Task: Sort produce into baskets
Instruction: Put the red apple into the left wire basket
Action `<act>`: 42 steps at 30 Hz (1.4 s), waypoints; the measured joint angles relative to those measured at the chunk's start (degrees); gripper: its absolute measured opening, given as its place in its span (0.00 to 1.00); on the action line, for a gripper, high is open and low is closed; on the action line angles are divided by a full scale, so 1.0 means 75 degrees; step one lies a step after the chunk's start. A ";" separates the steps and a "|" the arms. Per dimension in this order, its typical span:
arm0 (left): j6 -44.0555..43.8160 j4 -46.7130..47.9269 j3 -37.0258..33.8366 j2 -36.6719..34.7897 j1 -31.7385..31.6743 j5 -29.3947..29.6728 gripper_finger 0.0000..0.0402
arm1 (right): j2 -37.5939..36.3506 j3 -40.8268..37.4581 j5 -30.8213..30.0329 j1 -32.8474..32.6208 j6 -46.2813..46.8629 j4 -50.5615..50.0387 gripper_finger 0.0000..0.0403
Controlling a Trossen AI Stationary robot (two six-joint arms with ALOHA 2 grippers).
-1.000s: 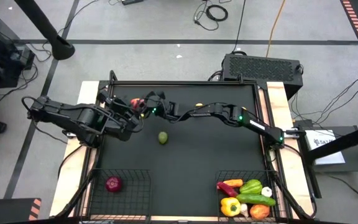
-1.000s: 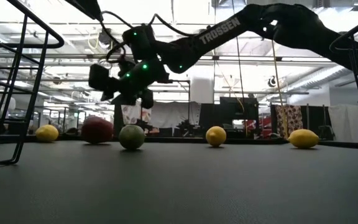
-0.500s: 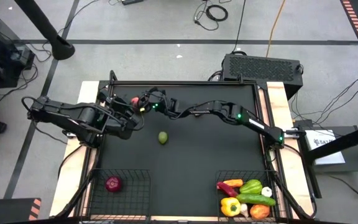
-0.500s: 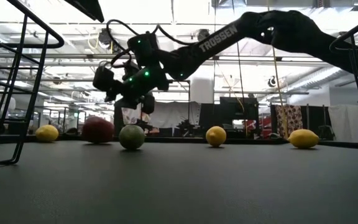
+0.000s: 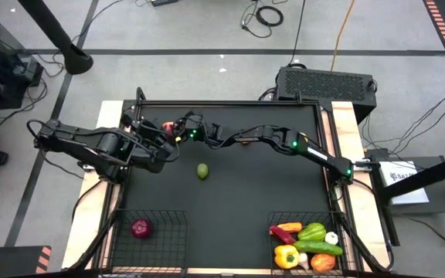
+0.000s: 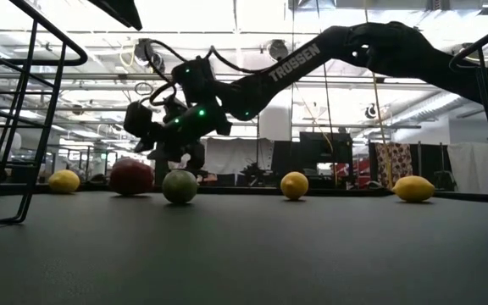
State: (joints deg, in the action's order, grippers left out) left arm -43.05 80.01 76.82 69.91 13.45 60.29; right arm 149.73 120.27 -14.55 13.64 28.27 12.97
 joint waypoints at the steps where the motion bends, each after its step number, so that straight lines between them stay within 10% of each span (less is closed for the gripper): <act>1: 0.0000 0.0000 0.0000 0.0000 0.0000 0.0000 0.45 | 0.0000 0.0000 0.0008 -0.0020 -0.0025 -0.0027 0.34; 26: 0.0006 0.0315 -0.0069 0.0003 -0.0023 0.0205 0.45 | -0.0009 -0.0003 0.2145 -0.0476 -0.0182 -0.2904 0.34; 42: -0.0545 0.0418 -0.1665 0.0009 -0.2136 -0.0838 0.45 | -0.1203 -0.0015 0.1363 -0.1482 -0.1810 -0.6702 0.34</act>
State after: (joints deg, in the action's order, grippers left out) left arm -47.13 83.14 64.33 69.97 -2.57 54.01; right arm 140.71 120.16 -4.32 2.52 14.70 -37.29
